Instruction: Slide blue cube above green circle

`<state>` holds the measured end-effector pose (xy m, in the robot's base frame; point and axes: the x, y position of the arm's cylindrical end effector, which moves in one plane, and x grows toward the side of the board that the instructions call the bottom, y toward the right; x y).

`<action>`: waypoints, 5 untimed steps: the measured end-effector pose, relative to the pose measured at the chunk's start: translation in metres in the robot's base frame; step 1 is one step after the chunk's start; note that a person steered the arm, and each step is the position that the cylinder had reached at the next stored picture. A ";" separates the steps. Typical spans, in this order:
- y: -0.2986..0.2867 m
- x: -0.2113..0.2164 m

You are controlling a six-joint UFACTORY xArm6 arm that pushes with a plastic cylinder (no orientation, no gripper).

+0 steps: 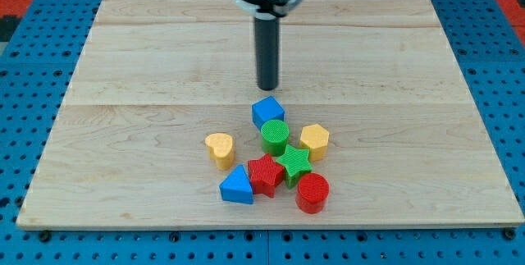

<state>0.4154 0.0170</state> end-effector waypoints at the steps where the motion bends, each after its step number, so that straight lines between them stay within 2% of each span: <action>1: -0.005 0.010; 3: -0.031 0.028; 5: -0.072 0.014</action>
